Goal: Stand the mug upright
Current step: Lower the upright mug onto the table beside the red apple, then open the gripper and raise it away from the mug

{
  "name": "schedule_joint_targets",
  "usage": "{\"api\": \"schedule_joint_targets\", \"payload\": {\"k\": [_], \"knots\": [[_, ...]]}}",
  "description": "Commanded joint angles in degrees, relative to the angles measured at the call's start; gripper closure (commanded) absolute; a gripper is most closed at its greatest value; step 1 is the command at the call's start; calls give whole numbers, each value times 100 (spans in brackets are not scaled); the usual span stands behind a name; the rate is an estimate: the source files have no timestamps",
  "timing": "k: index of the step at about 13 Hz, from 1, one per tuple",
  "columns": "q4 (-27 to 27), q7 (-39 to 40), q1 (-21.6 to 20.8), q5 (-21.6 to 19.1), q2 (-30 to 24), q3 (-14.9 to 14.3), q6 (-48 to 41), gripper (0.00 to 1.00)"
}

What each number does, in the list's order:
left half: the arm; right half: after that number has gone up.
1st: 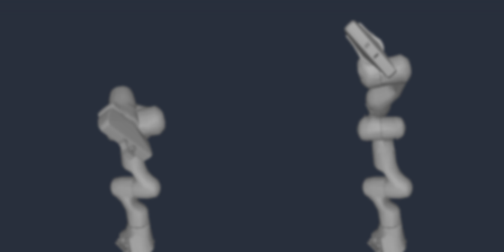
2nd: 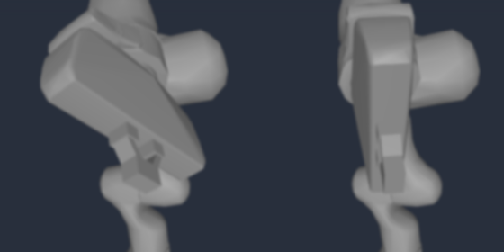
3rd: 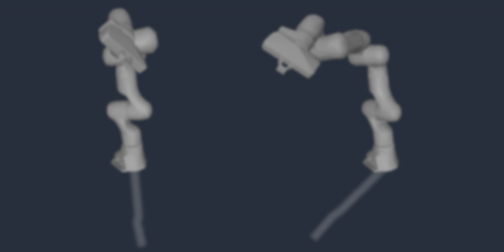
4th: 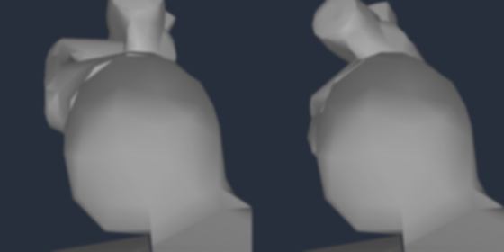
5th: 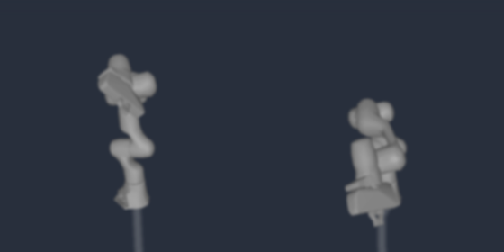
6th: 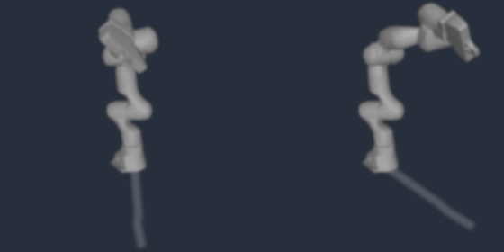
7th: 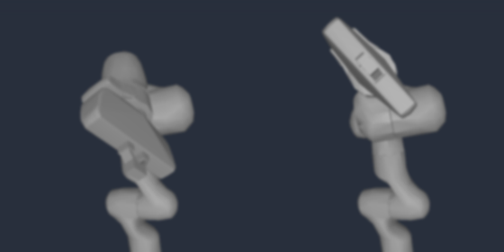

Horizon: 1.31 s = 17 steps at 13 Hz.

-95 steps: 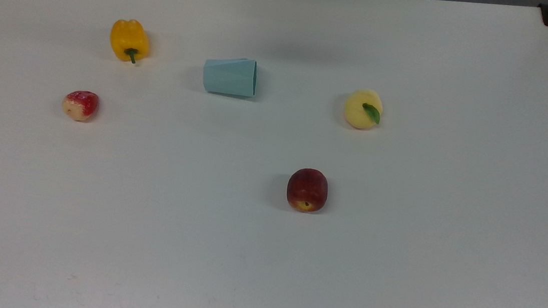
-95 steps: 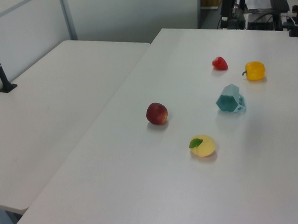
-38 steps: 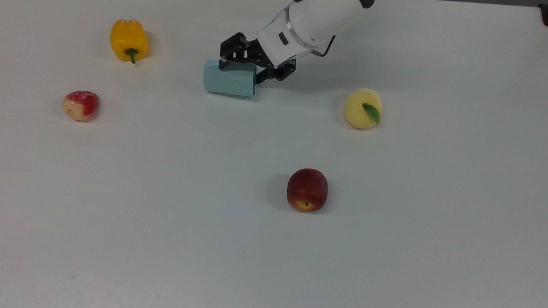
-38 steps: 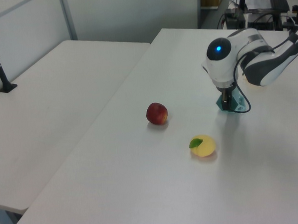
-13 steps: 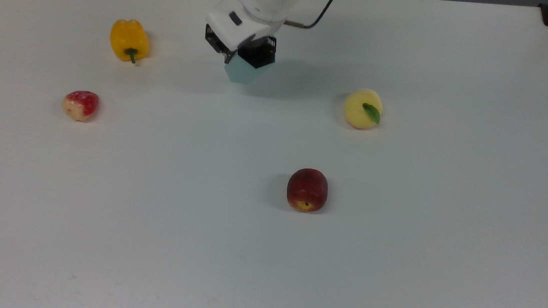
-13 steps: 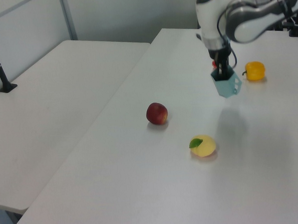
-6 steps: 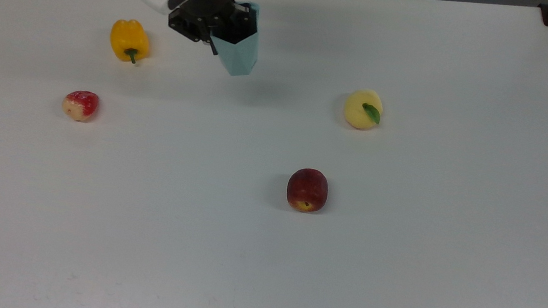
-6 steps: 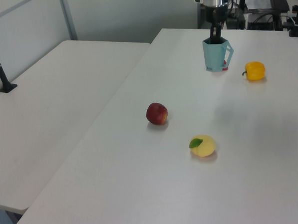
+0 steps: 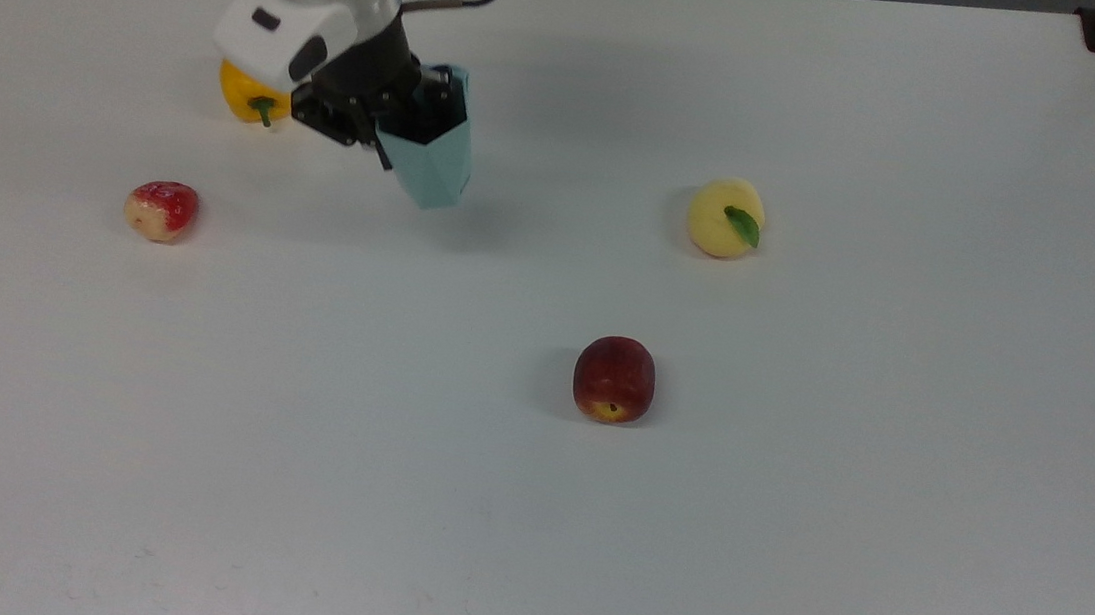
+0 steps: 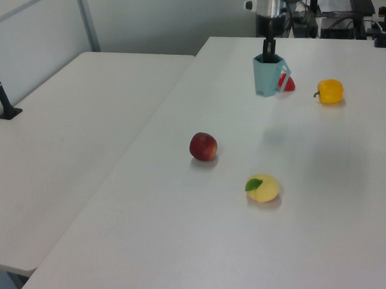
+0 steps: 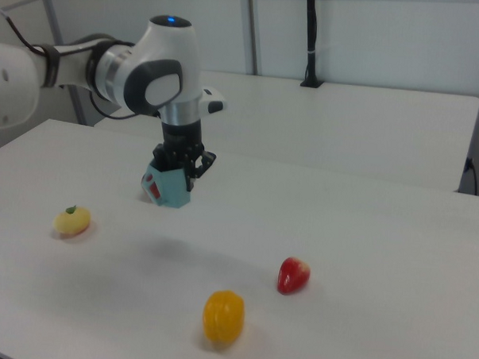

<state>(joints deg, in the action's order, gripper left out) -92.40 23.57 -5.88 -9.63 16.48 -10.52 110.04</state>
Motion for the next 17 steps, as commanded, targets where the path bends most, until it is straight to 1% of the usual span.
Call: {"api": "schedule_joint_targets", "payload": {"k": [1,3,4,6,8,10,11,12,13,14,15,16,17], "knots": [[538,735,-80,-118,714,-126,307,100],[705,1191,-71,-118,1083,-222,308,100],[715,1325,-79,-118,1181,-222,316,100],[723,1396,-71,-118,1339,-222,473,100],[706,1396,-71,-92,1506,-214,1018,100],[706,1405,-80,-65,1604,-205,1133,100],[706,1396,-80,-65,1638,-196,1169,98],[697,1396,-80,-65,1639,-187,1169,89],[697,1361,-88,-74,1639,-179,1169,76],[697,1352,-88,-65,1639,-170,1169,65],[688,1335,-106,-74,1630,-161,1169,51],[697,1335,-141,-48,1630,-170,1178,21],[706,1343,-176,-30,1604,-161,1186,0]]}}
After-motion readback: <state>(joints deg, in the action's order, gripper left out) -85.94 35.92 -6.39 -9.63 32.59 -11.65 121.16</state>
